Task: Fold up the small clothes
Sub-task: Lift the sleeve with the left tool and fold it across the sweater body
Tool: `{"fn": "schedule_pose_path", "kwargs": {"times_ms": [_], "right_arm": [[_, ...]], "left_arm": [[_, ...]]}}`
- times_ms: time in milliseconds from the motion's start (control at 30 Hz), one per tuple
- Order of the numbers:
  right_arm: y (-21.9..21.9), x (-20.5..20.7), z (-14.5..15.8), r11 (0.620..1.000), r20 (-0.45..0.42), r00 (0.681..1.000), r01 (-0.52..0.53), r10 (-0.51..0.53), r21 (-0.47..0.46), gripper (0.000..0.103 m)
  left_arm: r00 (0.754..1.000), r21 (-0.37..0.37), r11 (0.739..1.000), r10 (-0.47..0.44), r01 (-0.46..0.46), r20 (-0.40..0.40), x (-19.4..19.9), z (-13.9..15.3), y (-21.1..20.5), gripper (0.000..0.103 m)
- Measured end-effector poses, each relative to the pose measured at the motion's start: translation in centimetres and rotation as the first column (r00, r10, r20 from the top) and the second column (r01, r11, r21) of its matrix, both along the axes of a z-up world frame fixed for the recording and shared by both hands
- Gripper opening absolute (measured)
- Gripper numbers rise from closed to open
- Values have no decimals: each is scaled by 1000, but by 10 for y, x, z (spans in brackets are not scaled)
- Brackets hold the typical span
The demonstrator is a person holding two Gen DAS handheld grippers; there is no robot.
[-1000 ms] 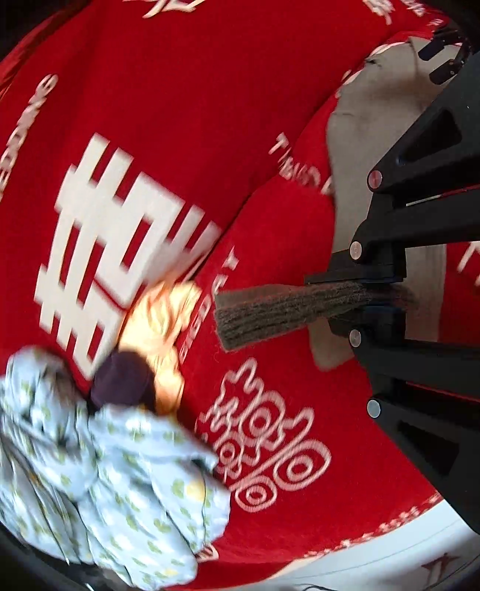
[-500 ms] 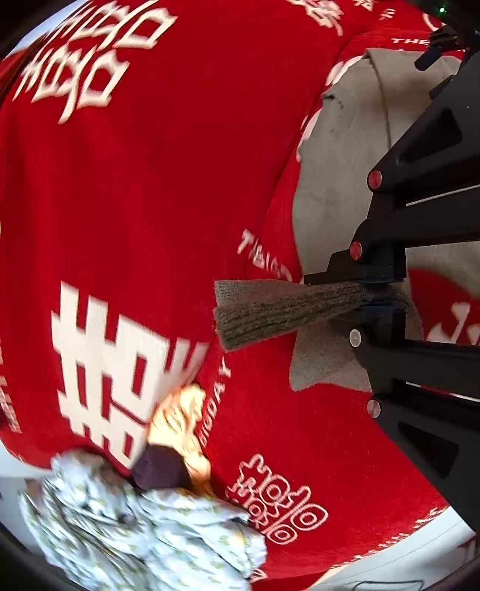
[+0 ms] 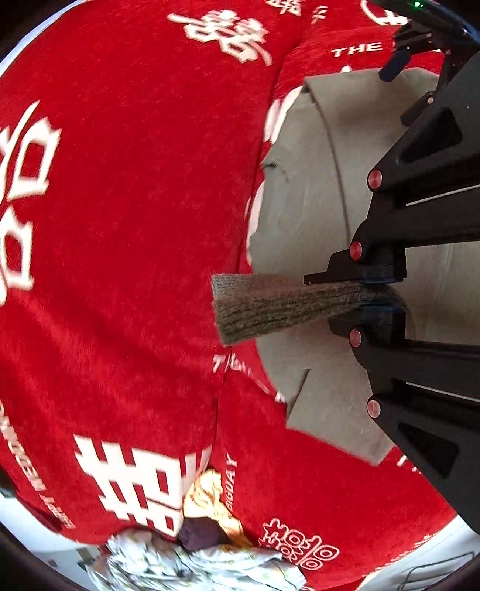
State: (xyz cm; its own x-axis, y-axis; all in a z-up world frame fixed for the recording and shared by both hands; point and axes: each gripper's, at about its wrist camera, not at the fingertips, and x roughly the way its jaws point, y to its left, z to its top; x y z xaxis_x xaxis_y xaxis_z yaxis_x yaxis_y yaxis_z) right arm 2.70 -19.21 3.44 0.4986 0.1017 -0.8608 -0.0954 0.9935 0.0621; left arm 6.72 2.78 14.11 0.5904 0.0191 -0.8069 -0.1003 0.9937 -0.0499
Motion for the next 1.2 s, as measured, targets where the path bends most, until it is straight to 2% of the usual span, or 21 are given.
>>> {"fn": "schedule_pose_path", "kwargs": {"times_ms": [367,867,1067,1200], "right_arm": [[-23,-19,-5,999,2,1000,5,-5,-32,82],[-80,-46,-5,997,25,998,56,-54,-47,82],[-100,-51,-12,995,23,995,95,-94,-21,82],[-109,-55,-18,994,21,993,114,-114,-1,82]], "left_arm": [[996,32,995,-89,89,-17,-9,-5,-65,8],[974,43,973,-227,227,-7,-23,11,-162,8],[967,66,965,-254,255,-36,-22,-2,-187,8],[961,42,962,-265,269,-80,-18,-20,-198,8]]}}
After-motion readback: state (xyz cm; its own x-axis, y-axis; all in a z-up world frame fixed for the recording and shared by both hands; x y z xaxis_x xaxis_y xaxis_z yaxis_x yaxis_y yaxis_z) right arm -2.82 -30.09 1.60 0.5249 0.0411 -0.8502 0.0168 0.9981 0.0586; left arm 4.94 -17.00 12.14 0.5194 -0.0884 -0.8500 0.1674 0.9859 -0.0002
